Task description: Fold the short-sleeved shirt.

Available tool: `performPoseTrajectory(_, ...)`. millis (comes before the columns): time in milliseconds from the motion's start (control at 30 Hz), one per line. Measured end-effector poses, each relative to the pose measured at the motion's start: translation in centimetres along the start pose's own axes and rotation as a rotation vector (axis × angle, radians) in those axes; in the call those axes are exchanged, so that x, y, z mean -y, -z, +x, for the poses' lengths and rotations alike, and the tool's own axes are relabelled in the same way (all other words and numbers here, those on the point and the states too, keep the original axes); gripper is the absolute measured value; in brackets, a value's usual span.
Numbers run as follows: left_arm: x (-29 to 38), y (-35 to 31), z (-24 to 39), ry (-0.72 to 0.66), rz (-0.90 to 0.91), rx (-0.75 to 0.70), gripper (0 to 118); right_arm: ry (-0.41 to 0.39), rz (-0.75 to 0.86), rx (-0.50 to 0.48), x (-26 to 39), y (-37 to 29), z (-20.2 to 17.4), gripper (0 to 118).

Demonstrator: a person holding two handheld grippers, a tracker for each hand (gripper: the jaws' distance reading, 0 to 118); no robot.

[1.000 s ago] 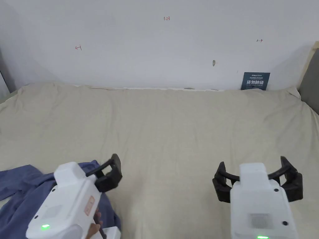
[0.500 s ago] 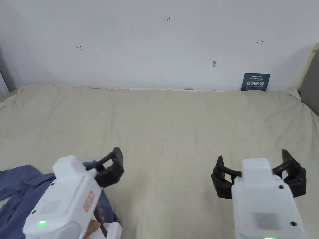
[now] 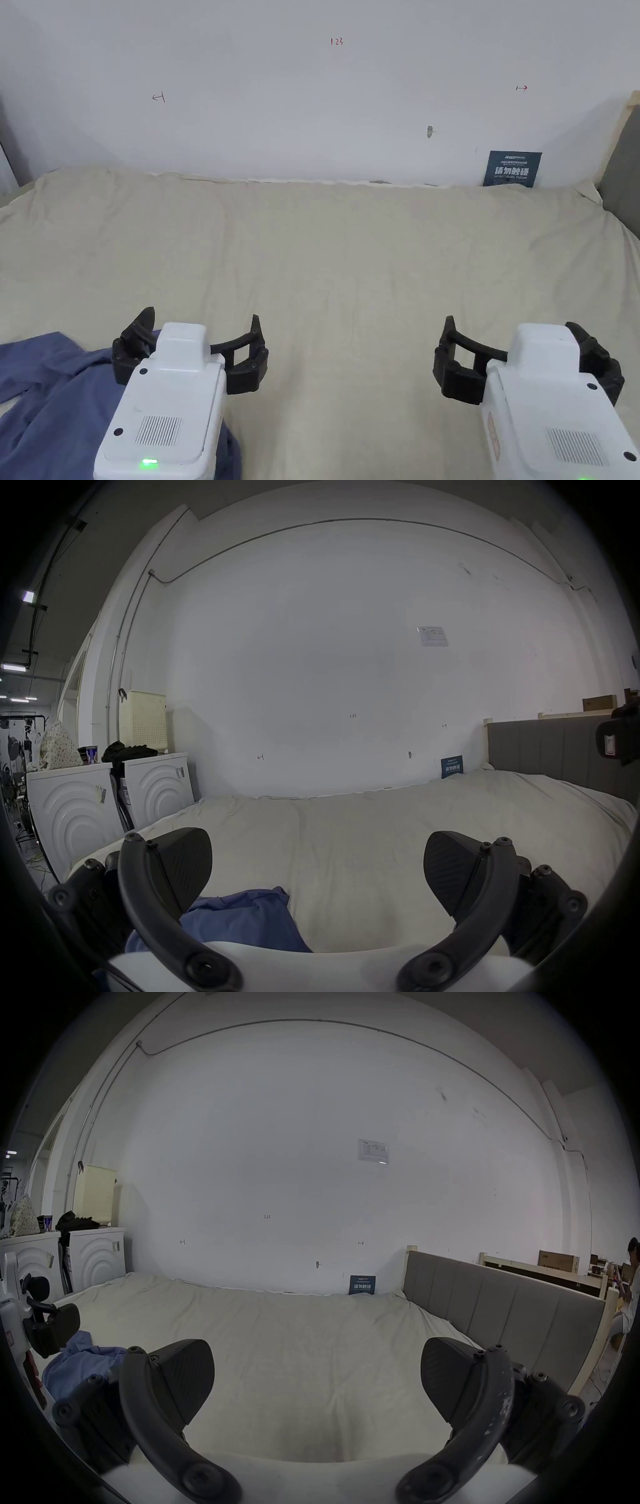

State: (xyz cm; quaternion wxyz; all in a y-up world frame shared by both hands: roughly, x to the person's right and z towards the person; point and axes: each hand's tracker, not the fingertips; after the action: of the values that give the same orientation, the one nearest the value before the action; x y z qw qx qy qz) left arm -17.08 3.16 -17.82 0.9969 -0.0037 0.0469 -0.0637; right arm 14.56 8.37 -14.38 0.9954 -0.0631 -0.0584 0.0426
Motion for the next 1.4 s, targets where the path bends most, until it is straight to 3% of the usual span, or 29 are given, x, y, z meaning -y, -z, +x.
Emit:
performPoseTrajectory(1033, -0.7, -0.7, -0.4, 0.002, 0.009, -0.019, 118, 0.0, -0.008, -0.003, 0.2, -0.3, 0.1, 118)
performPoseTrajectory(1100, -0.8, -0.7, -0.3, -0.01, -0.001, -0.011, 117, -0.002, -0.008, -0.006, 0.2, -0.3, 0.1, 110)
performPoseTrajectory(1133, -0.9, -0.8, -0.3, -0.018, -0.004, -0.004, 109, -0.003, -0.009, -0.007, 0.2, -0.4, 0.1, 100)
performPoseTrajectory(1167, -1.1, -1.1, -0.2, -0.025, -0.005, 0.002, 92, -0.003, -0.011, -0.009, 0.1, -0.5, 0.1, 83)
performPoseTrajectory(1233, -1.2, -1.2, 0.0, -0.032, -0.009, 0.002, 23, 0.003, -0.023, -0.017, 0.0, -0.5, 0.3, 22)
performPoseTrajectory(1267, -1.2, -1.1, 0.1, -0.035, -0.021, 0.008, 1, 0.003, -0.027, -0.016, 0.0, -0.5, 0.4, 1)
performPoseTrajectory(1400, -1.2, -1.1, -0.7, -0.06, -0.038, 0.049, 0, 0.02, -0.025, -0.027, 0.0, -0.7, 0.6, 1)
